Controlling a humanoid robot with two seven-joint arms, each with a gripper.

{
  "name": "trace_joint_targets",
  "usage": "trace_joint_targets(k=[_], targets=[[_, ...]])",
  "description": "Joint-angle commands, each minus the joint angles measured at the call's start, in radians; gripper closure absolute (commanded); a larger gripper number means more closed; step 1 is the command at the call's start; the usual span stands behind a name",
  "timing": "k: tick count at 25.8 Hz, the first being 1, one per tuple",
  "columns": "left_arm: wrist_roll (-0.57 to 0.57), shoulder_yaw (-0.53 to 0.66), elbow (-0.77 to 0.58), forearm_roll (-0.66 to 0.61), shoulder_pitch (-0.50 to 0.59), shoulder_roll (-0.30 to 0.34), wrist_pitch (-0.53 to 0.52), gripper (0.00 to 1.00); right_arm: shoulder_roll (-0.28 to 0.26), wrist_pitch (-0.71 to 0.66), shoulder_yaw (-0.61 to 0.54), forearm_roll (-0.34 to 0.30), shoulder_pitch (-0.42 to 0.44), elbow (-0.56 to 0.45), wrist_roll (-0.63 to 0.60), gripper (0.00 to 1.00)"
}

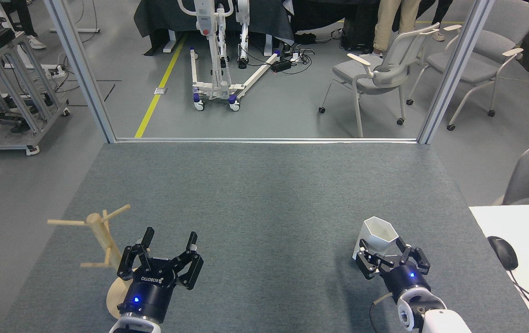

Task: Hang cup on storage rack
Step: 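Lift the cup with the right gripper and carry it toward the left gripper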

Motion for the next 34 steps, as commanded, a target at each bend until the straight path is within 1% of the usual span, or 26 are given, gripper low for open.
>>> trace_joint_targets(k=[1,8,12,13,14,15,16,17,18,19,20,21,22,24,27,30,31,33,34], targets=[[0.0,-0.002,0.0,0.004,0.0,0.004,-0.001,0.01,0.011,-0.008,0.009,-0.001,-0.037,0.043,0.003,0.0],[0.0,-0.002,0.0,0.006,0.006,0.005,-0.01,0.0,0.034,-0.021,0.023,0.0,-0.076,0.091,0.003,0.0],[0.0,-0.002,0.0,0.006,0.006,0.005,-0.01,0.0,0.036,-0.02,0.023,0.0,-0.093,0.108,0.003,0.0],[0.0,-0.002,-0.001,0.006,0.006,0.005,-0.01,0.0,0.034,-0.018,0.021,0.0,-0.093,0.108,0.003,0.02],[0.0,-0.002,-0.001,0.006,0.006,0.007,-0.01,0.0,0.031,-0.02,0.021,0.0,-0.093,0.108,0.001,0.09],[0.0,-0.002,-0.001,0.006,0.006,0.007,-0.01,0.0,0.031,-0.02,0.021,0.0,-0.093,0.108,0.001,0.09],[0.003,-0.002,-0.001,0.006,0.008,0.007,-0.01,0.0,0.028,-0.02,0.021,0.0,-0.093,0.106,0.001,0.54],[0.003,-0.002,0.0,0.006,0.008,0.007,-0.01,0.0,0.028,-0.02,0.021,0.0,-0.093,0.106,0.003,0.66],[0.003,-0.002,0.0,0.006,0.009,0.007,-0.008,0.0,0.027,-0.02,0.021,0.0,-0.095,0.105,0.003,0.77],[0.003,-0.002,0.0,0.006,0.011,0.007,-0.002,0.0,0.024,-0.02,0.021,0.0,-0.095,0.099,0.003,0.82],[0.003,-0.002,0.0,0.006,0.011,0.007,0.001,0.0,0.022,-0.021,0.021,0.0,-0.095,0.088,0.003,0.86],[0.003,-0.002,0.002,0.006,0.011,0.007,0.001,0.0,0.022,-0.023,0.021,0.0,-0.096,0.08,0.003,0.86],[0.003,-0.002,0.002,0.006,0.012,0.008,0.001,0.0,0.022,-0.028,0.021,0.0,-0.095,0.054,0.006,0.86],[0.004,-0.002,0.0,0.008,0.012,0.007,-0.001,0.0,0.011,-0.06,0.02,0.0,-0.093,-0.035,0.023,0.86],[0.004,-0.002,0.0,0.011,0.011,0.007,-0.007,0.0,-0.047,-0.08,0.013,-0.009,-0.093,-0.196,0.127,0.88],[0.004,-0.002,0.002,0.015,0.011,0.007,-0.011,0.0,-0.093,-0.074,0.021,-0.083,-0.084,-0.349,0.279,0.92],[0.004,-0.003,0.0,0.015,0.011,0.007,-0.013,0.0,-0.107,-0.074,0.024,-0.107,-0.078,-0.389,0.304,0.98],[0.001,-0.003,0.003,0.015,0.011,0.007,-0.013,0.0,-0.137,-0.072,0.053,-0.152,-0.053,-0.472,0.325,1.0],[0.001,-0.003,0.002,0.015,0.011,0.007,-0.014,0.0,-0.151,-0.069,0.07,-0.161,-0.043,-0.515,0.327,1.0]])
